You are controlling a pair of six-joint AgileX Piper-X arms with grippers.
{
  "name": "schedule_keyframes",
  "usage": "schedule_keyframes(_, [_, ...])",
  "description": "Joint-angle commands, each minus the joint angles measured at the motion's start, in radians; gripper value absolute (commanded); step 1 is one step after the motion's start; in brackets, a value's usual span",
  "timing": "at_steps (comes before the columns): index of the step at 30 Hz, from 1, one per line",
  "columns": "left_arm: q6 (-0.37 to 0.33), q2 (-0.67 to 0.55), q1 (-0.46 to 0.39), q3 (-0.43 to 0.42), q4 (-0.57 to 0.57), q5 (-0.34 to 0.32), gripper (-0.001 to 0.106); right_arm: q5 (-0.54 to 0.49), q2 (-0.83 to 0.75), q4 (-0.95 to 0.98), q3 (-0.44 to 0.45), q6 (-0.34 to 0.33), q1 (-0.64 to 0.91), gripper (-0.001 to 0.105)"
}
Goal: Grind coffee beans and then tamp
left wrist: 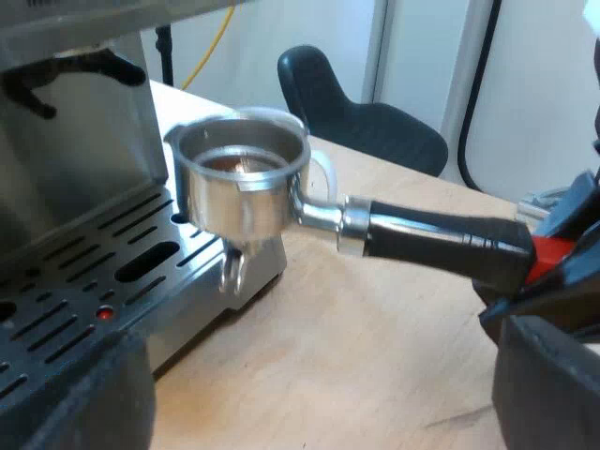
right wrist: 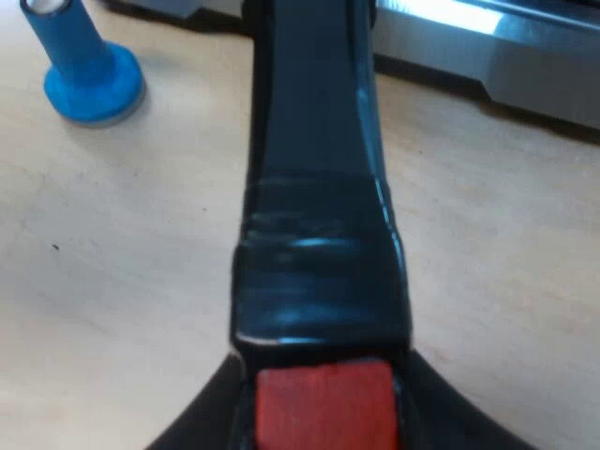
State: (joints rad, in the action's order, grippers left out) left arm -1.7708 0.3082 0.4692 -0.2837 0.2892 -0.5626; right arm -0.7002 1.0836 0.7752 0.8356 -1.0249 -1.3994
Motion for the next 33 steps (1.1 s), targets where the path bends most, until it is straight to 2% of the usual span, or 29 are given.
schedule_keyframes(1, [-0.005,-0.009,0.005,-0.012,-0.002,-0.016,0.085,-0.045,-0.025,-0.045,-0.02,-0.049,-0.002,0.0])
schedule_keyframes(6, [-0.005,-0.009,0.005,-0.012,-0.002,-0.016,0.085,0.009,-0.026,-0.19,-0.091,-0.131,0.0,0.0])
schedule_keyframes(14, [-0.005,-0.009,0.005,-0.012,0.005,-0.016,0.085,0.032,-0.026,-0.309,-0.194,-0.131,0.0,0.0])
schedule_keyframes(24, [-0.005,-0.009,0.005,-0.012,0.11,-0.016,0.085,0.032,-0.026,-0.426,-0.284,-0.131,0.0,0.0])
schedule_keyframes(31, [0.002,-0.009,0.005,-0.005,0.11,-0.009,0.085,0.055,-0.005,-0.464,-0.306,-0.131,0.0,0.0])
schedule_keyframes(33, [0.002,-0.009,0.005,0.014,0.11,0.012,0.085,0.07,0.027,-0.466,-0.306,-0.131,0.0,0.0])
